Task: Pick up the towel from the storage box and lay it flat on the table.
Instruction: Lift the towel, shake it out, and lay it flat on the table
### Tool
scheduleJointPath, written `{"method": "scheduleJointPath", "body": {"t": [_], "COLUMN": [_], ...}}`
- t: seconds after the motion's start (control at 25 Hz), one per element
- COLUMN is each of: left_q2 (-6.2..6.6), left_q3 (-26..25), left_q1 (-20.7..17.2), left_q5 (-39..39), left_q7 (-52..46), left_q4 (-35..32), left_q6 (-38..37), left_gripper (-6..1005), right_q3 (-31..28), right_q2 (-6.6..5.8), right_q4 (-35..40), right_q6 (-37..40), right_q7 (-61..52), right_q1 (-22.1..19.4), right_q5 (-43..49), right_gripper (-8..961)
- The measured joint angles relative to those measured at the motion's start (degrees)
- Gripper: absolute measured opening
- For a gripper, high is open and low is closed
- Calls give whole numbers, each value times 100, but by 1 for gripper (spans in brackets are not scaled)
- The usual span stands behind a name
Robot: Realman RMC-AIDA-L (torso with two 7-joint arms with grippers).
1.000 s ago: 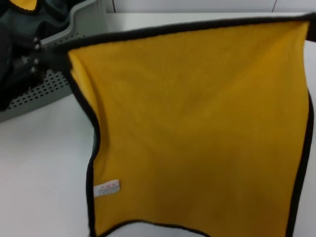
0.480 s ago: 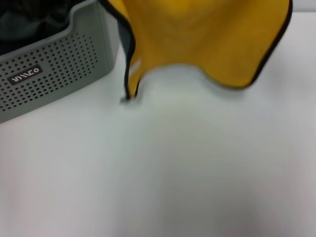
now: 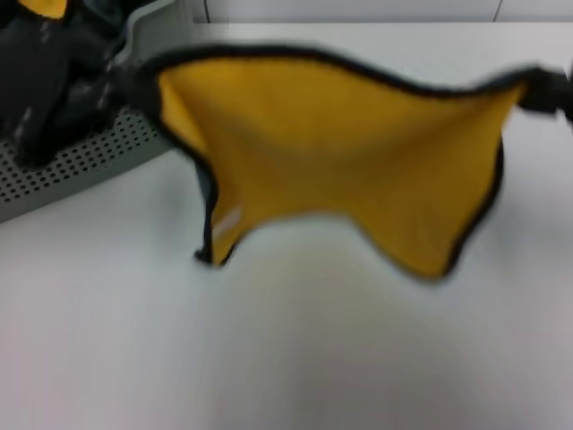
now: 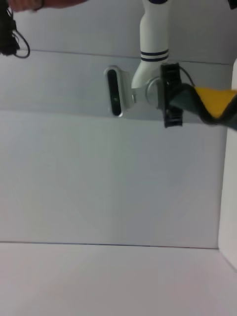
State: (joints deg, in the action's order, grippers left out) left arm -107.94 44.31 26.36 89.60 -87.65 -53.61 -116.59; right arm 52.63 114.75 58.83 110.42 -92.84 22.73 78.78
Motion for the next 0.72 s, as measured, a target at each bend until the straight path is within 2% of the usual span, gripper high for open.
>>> {"method": "scheduleJointPath", "body": {"t": [0.08,0.16,0.24,0.32,0.36,0.48,0.6,0.72], "left_q2": [184,398,470,334,210,-40,-152,-251], "left_q3": [540,997,1205,1045,846,71,-503,-590], "left_q1": [-476,-795,-918,-795,-623,-21,432,633], "left_q5": [-768,-1485,-1836,-1731,-1453,-101,1457,2384], "left_q7": [-83,-273,-465,-595,-577,-255,62,25], "left_q4": [-247,-539,-751,-689,-477,479,1199,1332], "left_q6": [-11,-9,3,14,23,117,623,1364], "left_gripper": [19,19,19,19,18,17,15,15], "right_q3": [3,-27,-81,-94,-96,-102,-89,-55], "right_q2": [84,79,40,6,-12,-51,-111,-145], "right_q4": [499,674,555,142,-206,-1314,-2053,-2230], "right_q6": [196,249,212,138,94,-227,-809,-1378], "right_q7": [-226,-408,-528,-516,-450,-164,10,29], "right_q1": [-344,-443,-417,-265,-125,348,703,858], "right_q5": [-199,-405,-453,-222,-6,668,1133,1348], "right_gripper": [8,8,8,7,7,7,7,6]}}
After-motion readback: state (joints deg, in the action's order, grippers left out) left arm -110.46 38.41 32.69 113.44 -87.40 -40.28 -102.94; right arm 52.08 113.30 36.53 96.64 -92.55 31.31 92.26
